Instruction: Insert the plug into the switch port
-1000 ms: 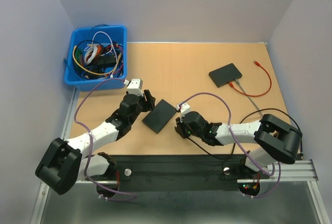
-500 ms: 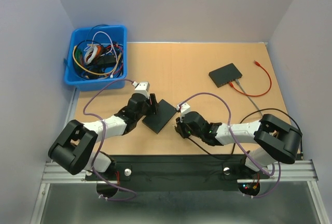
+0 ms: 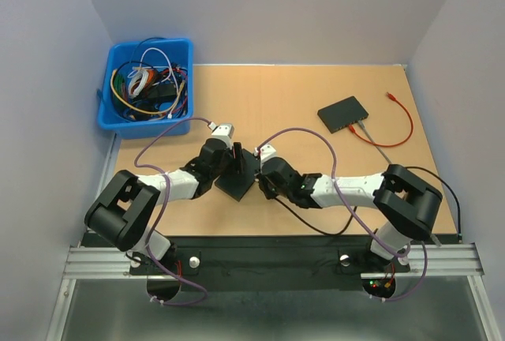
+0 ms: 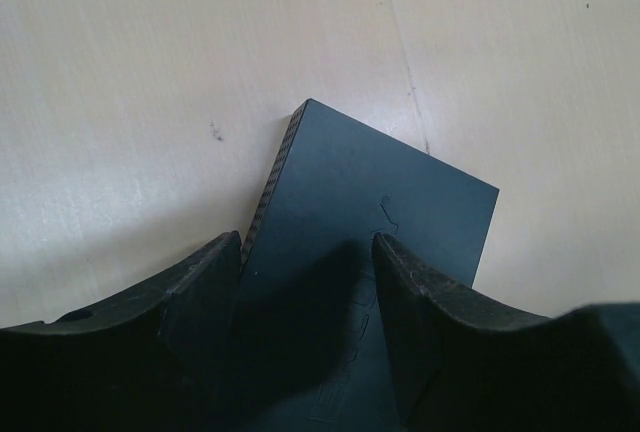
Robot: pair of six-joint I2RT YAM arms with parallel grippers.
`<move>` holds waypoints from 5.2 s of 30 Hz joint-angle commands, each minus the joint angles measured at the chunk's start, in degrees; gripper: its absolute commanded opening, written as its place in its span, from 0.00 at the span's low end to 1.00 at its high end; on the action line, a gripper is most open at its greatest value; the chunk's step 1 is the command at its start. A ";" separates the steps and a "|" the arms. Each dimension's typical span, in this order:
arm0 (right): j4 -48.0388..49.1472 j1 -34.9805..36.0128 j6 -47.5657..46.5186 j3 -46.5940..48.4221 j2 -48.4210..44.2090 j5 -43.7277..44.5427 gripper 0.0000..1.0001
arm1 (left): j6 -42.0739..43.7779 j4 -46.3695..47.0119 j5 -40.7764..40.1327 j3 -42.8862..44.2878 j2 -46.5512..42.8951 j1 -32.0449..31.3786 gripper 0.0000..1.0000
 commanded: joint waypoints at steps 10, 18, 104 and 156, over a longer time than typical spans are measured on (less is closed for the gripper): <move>10.97 0.56 -3.21 -5.97 -4.80 6.90 0.01 | -0.25 0.30 -0.26 2.15 -0.93 0.38 0.65; 10.62 0.56 -2.68 -3.69 0.39 2.94 0.00 | -0.52 0.03 -0.02 2.06 -0.57 0.56 0.65; 15.19 0.56 -4.62 -5.70 -3.03 -7.27 0.00 | 10.12 0.73 17.65 7.25 8.39 -8.23 0.61; 25.03 -3.57 -6.01 -3.34 -4.97 10.41 0.00 | 10.12 -6.12 20.64 13.49 20.17 -10.25 0.60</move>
